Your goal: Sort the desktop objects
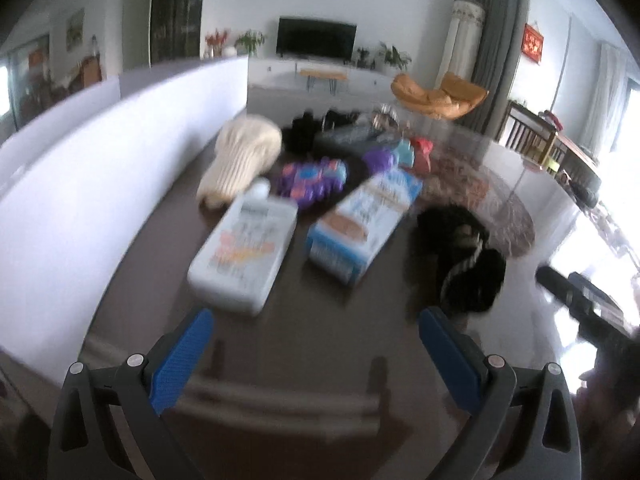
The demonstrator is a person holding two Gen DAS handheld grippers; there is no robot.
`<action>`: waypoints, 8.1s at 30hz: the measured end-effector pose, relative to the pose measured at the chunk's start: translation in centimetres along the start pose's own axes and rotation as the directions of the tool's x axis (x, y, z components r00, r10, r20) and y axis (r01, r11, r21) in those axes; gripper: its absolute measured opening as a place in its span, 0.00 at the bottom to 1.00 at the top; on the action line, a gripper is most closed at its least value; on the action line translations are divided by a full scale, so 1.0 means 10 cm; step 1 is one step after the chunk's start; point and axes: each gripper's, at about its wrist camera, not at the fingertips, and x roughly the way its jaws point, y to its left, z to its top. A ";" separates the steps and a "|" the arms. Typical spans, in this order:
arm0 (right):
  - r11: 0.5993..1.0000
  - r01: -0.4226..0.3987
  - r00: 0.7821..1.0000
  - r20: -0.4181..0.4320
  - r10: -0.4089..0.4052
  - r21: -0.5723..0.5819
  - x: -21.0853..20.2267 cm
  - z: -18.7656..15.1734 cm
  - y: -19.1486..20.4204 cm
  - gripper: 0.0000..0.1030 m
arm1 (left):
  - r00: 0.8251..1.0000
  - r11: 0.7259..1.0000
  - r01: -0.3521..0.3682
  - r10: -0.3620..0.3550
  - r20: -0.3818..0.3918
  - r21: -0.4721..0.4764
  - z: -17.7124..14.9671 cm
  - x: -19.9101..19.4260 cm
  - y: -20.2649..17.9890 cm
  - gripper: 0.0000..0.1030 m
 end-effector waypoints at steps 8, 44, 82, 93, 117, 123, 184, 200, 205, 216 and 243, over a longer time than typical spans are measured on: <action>1.000 -0.016 0.999 0.035 0.016 -0.007 -0.08 0.00 0.01 1.00 | 0.994 0.995 -0.085 0.088 -0.063 0.056 0.01 0.07 0.03 1.00; 0.940 -0.209 0.898 -0.434 0.076 -0.268 0.78 0.38 0.40 0.95 | 0.986 0.992 -0.057 0.074 -0.151 0.116 0.42 0.51 0.35 1.00; 0.702 -0.585 0.797 -0.448 0.405 -0.407 0.81 1.31 3.78 0.33 | 0.989 0.951 -0.143 0.129 -0.068 -0.274 1.10 -0.63 2.55 0.49; 0.741 -0.552 0.830 -0.337 0.444 -0.383 0.68 1.44 3.39 0.88 | 0.977 0.950 -0.201 0.211 0.018 -0.238 1.00 -0.86 2.24 0.76; 0.974 -0.017 0.963 -0.267 -0.045 -0.225 0.62 0.29 0.07 1.00 | 0.991 0.990 0.104 -0.095 -0.093 0.098 -0.06 -0.01 0.10 1.00; 0.980 -0.030 0.960 -0.280 -0.026 -0.195 0.67 0.27 0.04 1.00 | 0.996 0.984 0.022 -0.006 -0.089 0.178 -0.15 -0.02 -0.06 1.00; 0.982 -0.013 0.962 -0.269 -0.040 -0.191 0.69 0.24 0.08 1.00 | 0.997 0.987 -0.020 0.033 -0.074 0.160 -0.11 0.04 -0.12 1.00; 0.982 -0.013 0.962 -0.269 -0.040 -0.191 0.70 0.24 0.08 1.00 | 0.997 0.987 -0.020 0.032 -0.072 0.160 -0.11 0.04 -0.12 1.00; 0.982 -0.013 0.962 -0.269 -0.040 -0.191 0.70 0.23 0.07 1.00 | 0.997 0.987 -0.020 0.032 -0.073 0.160 -0.11 0.04 -0.12 1.00; 0.982 -0.012 0.962 -0.269 -0.040 -0.190 0.70 0.23 0.08 1.00 | 0.997 0.987 -0.020 0.032 -0.072 0.161 -0.11 0.05 -0.12 1.00; 0.982 -0.012 0.962 -0.268 -0.040 -0.190 0.70 0.23 0.08 1.00 | 0.997 0.987 -0.020 0.032 -0.072 0.162 -0.10 0.06 -0.12 1.00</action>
